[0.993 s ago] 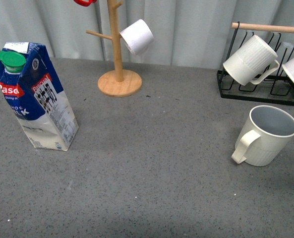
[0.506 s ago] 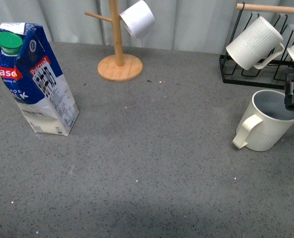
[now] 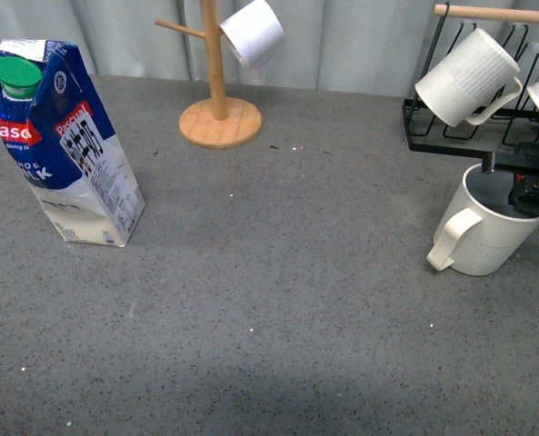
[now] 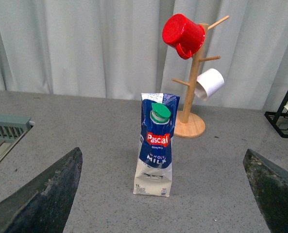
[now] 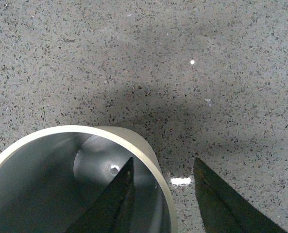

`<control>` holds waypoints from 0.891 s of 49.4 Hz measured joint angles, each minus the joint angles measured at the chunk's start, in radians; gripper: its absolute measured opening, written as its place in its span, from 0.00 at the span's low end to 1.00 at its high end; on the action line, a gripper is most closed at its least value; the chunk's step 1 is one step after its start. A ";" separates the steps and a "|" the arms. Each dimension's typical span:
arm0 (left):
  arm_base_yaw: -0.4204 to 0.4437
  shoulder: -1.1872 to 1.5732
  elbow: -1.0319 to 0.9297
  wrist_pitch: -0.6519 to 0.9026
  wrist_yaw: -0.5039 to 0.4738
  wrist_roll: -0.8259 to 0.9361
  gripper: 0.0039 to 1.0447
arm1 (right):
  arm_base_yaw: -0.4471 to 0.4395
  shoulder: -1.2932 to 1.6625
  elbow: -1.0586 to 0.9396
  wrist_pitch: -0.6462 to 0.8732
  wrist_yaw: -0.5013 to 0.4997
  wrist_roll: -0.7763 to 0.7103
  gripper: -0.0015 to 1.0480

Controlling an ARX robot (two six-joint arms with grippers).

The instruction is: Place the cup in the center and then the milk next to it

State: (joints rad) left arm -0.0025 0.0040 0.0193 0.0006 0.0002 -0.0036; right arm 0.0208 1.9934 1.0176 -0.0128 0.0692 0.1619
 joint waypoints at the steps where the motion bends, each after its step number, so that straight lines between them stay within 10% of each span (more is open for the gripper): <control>1: 0.000 0.000 0.000 0.000 0.000 0.000 0.94 | 0.001 0.002 0.003 -0.001 0.000 0.002 0.30; 11: 0.000 0.000 0.000 0.000 0.000 0.000 0.94 | 0.007 0.005 0.028 -0.030 0.000 0.009 0.02; 26: 0.000 0.000 0.000 0.000 0.000 0.000 0.94 | 0.033 -0.037 0.061 -0.131 -0.056 0.008 0.02; 44: 0.000 0.000 0.000 0.000 0.000 0.000 0.94 | 0.296 0.062 0.262 -0.270 -0.114 0.087 0.02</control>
State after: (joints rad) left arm -0.0025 0.0040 0.0193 0.0006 -0.0002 -0.0036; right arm 0.3164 2.0552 1.2800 -0.2829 -0.0452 0.2485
